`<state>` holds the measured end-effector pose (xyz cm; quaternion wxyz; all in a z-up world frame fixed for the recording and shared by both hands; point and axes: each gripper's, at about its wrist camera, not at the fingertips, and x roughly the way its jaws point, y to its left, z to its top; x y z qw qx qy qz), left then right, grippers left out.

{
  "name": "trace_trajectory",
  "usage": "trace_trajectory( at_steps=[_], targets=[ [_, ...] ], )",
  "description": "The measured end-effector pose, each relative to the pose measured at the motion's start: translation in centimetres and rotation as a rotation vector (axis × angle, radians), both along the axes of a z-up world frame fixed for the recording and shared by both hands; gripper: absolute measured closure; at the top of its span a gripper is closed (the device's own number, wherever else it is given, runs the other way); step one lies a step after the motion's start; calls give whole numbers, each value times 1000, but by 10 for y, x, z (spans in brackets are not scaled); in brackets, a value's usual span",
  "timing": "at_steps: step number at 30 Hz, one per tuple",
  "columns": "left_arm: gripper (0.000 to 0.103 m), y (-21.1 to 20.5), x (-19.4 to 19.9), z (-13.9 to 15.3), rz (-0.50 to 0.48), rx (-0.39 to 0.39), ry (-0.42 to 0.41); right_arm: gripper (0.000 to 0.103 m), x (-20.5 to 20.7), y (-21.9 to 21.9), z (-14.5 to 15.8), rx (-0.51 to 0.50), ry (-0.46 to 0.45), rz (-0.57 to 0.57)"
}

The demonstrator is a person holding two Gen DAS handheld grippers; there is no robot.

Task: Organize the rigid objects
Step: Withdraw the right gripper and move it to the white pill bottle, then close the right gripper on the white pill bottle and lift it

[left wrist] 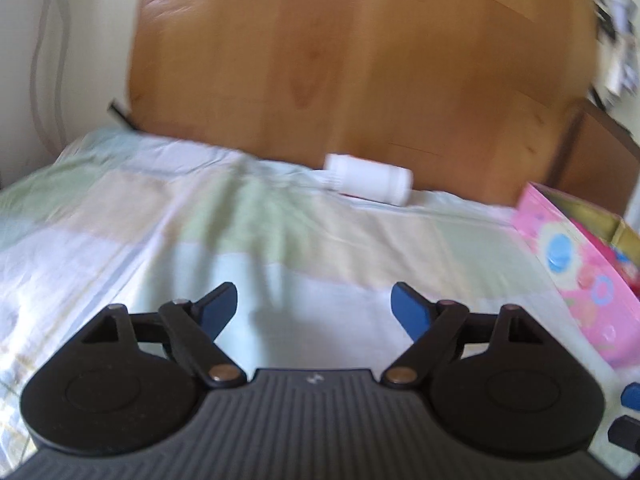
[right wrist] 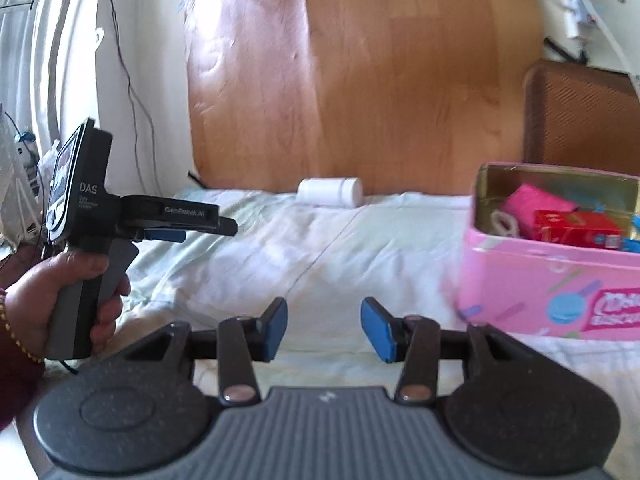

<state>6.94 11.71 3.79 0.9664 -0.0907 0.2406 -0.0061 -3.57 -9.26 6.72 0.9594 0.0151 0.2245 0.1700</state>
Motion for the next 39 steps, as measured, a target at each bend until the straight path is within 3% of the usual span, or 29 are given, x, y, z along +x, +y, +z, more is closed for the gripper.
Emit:
trace_trajectory(
  at_steps=[2,4,7,9,10,13,15,21,26,32,39],
  targets=[
    [17,18,3,-4,15,-118,5,58,17,6,7,-12,6,7],
    [17,30,3,-4,38,-186,-20,51,44,12,18,17,13,10],
    [17,38,4,-6,43,-251,-22,36,96,23,33,70,13,-37],
    [16,39,4,-5,39,-270,-28,19,139,32,39,101,27,-52],
    [14,40,5,-5,37,-279,-25,19,159,37,40,105,29,-52],
    [14,43,6,-7,40,-310,-19,15,211,54,39,52,35,-64],
    [14,46,5,-7,47,-334,-13,8,243,69,34,-42,31,-50],
    [13,49,6,-9,41,-362,-1,8,306,97,8,-350,61,32],
    [11,49,7,-11,28,-385,9,9,345,104,-9,-479,101,76],
    [11,49,7,-12,29,-384,10,33,365,103,-23,-492,151,97],
    [10,49,7,-12,38,-374,2,44,343,99,-21,-454,143,97]
  ],
)
